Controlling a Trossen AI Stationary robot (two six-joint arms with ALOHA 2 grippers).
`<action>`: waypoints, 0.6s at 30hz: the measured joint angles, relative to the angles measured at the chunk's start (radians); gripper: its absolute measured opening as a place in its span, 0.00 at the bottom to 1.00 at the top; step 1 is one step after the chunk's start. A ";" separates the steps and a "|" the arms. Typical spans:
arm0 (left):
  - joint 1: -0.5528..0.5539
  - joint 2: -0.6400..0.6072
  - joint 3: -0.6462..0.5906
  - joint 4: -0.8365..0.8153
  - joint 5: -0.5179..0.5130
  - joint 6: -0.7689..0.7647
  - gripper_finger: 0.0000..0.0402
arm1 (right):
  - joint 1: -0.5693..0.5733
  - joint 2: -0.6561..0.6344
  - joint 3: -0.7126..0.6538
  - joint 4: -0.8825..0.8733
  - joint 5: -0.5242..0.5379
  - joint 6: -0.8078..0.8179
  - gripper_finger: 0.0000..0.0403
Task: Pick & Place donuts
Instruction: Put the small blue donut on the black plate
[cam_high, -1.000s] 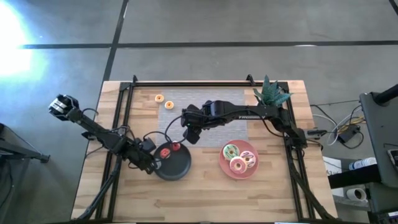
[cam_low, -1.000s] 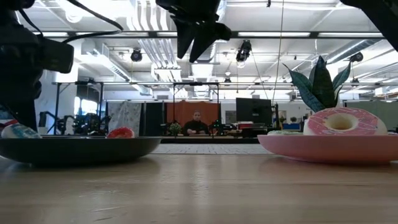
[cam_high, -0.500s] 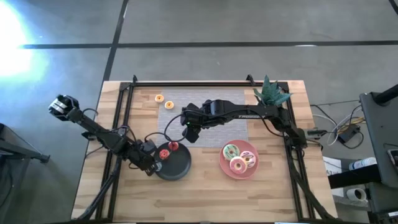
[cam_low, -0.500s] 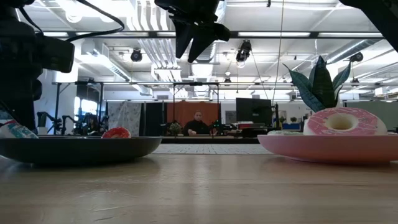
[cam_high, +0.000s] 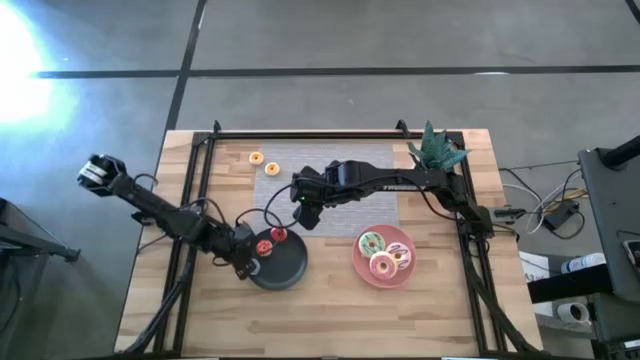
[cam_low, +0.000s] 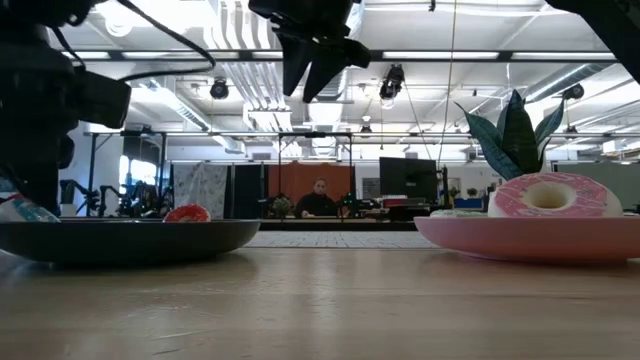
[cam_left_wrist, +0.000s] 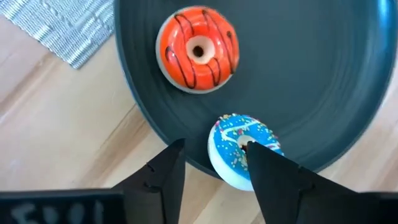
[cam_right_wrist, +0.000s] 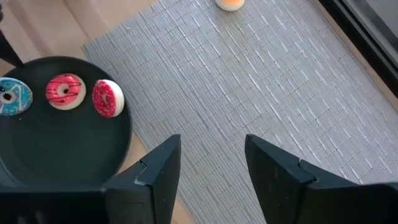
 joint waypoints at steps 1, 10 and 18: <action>0.011 0.008 0.000 0.000 0.013 0.010 0.37 | 0.000 0.000 -0.003 0.000 0.000 0.000 0.42; 0.042 0.118 0.031 0.016 0.103 0.092 0.37 | 0.000 0.000 -0.045 0.000 -0.003 0.000 0.42; 0.046 0.161 0.117 -0.026 0.054 0.154 0.37 | 0.000 0.000 -0.049 0.002 -0.003 -0.005 0.42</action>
